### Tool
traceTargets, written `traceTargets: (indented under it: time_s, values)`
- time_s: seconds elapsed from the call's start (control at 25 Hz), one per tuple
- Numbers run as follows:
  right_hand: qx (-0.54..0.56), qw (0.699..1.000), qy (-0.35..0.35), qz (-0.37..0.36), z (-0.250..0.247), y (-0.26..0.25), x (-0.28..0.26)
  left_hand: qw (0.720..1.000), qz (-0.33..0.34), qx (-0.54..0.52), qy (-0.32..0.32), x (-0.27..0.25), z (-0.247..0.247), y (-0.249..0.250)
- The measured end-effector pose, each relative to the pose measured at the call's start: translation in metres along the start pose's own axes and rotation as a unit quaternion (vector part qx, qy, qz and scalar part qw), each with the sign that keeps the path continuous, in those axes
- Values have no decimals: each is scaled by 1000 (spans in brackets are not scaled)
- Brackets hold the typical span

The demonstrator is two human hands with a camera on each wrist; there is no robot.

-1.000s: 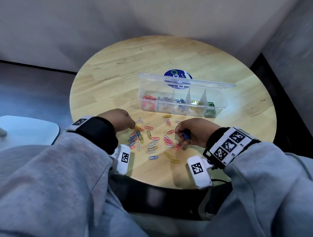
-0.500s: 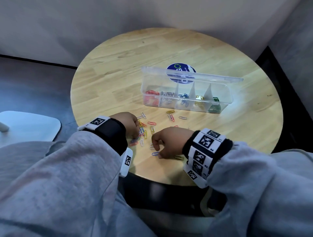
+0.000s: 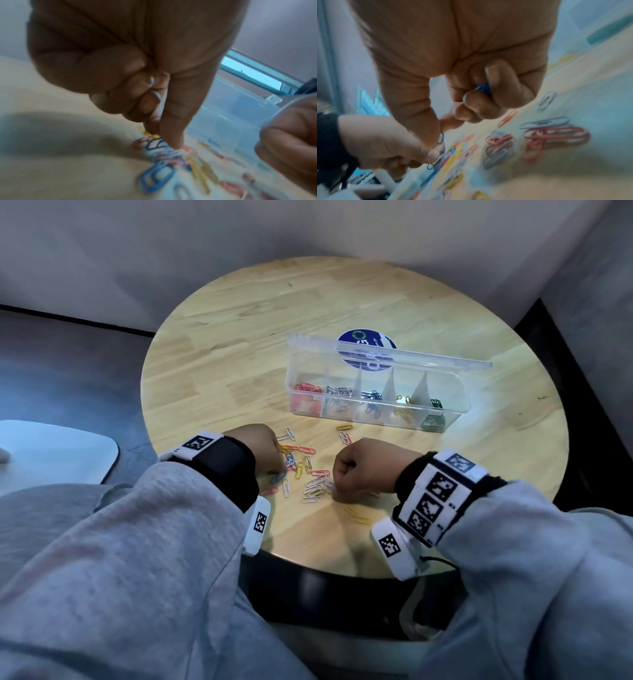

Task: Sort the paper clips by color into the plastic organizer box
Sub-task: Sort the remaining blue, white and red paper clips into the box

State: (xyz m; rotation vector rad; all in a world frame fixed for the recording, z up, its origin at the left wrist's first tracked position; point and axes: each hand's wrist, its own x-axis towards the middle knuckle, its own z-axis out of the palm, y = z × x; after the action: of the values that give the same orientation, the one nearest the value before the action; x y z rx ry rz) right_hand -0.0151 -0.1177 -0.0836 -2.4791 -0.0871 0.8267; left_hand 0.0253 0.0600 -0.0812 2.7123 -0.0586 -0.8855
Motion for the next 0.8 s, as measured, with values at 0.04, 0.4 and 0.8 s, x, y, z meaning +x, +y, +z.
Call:
traceTargets:
  time_s: [0.04,0.4,0.8]
  values:
    - [50,999,4,7,-4,2,0,1000,6,-19,-3,0,-3,-1]
    - [417,908,22,36,1,-4,12,920,19,-391,-20,-11,-37,0]
    - [346,933,-26,94,-4,-35,25,889,-42,-456,21,-18,-45,-1]
